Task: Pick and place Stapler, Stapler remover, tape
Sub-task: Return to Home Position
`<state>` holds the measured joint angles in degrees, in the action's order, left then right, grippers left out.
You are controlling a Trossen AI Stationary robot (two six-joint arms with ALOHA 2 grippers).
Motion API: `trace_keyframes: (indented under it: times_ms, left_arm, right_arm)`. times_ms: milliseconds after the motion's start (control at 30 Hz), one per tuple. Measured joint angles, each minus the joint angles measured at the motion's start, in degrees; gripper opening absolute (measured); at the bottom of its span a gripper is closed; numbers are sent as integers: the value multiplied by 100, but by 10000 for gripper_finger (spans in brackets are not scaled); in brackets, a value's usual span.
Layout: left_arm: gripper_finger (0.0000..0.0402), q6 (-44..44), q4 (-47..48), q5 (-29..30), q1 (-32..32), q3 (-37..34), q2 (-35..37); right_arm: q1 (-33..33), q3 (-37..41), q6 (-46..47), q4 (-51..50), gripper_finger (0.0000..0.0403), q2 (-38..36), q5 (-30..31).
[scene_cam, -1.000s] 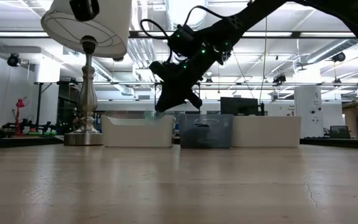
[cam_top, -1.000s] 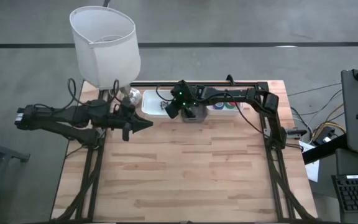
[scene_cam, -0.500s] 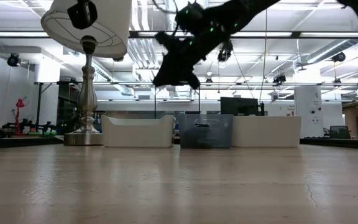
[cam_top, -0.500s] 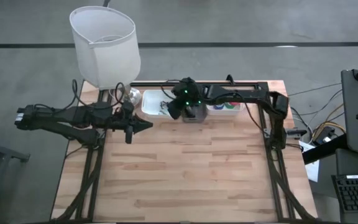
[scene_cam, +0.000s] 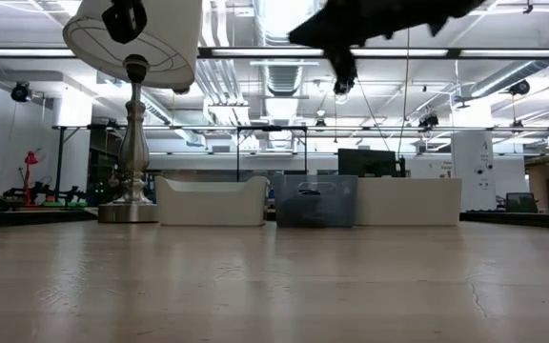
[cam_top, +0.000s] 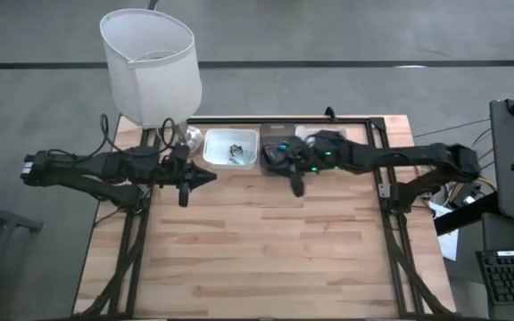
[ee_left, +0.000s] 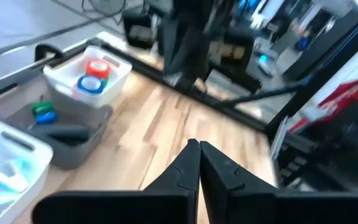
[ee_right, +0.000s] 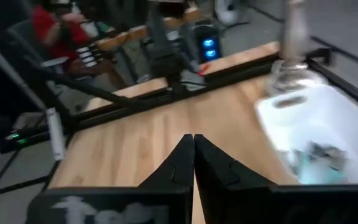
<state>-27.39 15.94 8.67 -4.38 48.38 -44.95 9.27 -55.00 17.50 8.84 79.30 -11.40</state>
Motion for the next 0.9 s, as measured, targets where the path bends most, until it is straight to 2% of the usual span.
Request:
trace_keyframes:
  times_ms: [67,133,233,300,400,500,667,900]
  left_arm:
    - [19,223,100,110,-1,-12,-9]
    - [22,615,-37,470,-14,-97,-27]
    - [24,1337,-588,844,-22,-423,-33]
    - [24,1509,-1182,811,-24,-745,-8]
    - [25,1622,-2048,332,-27,-1287,166]
    - [25,1564,-2122,168,-31,-1798,505]
    - [25,1674,-2094,146,-28,-2464,1090]
    - [26,1774,-2512,407,-28,-3087,1911]
  right_arm:
    - [-22,289,22,-137,8,-392,203]
    - [-75,576,390,-354,8,-715,538]
    - [-103,1113,608,-585,8,-1177,586]
    - [-121,1501,623,-405,8,-1462,594]
    - [-268,2158,516,206,8,-1904,624]
    - [-408,2764,488,773,8,-2434,508]
    - [-563,3423,452,772,8,-3174,258]
    - [-580,4205,177,1202,8,-4313,232]
